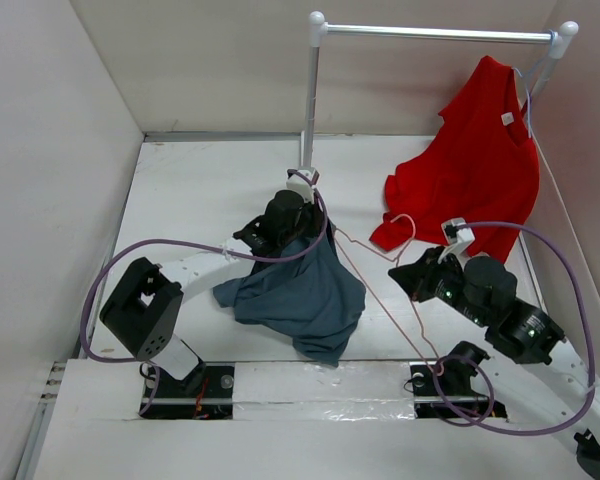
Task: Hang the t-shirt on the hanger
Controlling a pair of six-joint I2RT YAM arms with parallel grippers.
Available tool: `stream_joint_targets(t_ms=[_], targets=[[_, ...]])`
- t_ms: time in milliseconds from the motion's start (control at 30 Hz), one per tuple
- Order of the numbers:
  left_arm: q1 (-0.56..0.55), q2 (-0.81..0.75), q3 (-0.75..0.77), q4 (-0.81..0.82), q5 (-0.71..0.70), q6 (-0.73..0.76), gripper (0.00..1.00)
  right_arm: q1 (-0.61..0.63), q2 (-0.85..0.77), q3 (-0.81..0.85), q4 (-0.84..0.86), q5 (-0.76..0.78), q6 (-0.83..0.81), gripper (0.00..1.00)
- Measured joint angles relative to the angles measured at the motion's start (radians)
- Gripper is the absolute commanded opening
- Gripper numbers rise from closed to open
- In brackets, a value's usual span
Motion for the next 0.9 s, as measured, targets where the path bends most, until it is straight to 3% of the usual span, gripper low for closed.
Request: stream_joint_targets(t_ms=[333,900], targets=[[-0.018,-0.002,0.0,0.0,0.015,0.0,0.0,0.0,0.072,-0.001,0.017,-0.028,0.003,0.0],[-0.026,-0.006,0.0,-0.01,0.005,0.001,0.0,0.0,0.041,0.015,0.024,-0.026,0.002,0.0]])
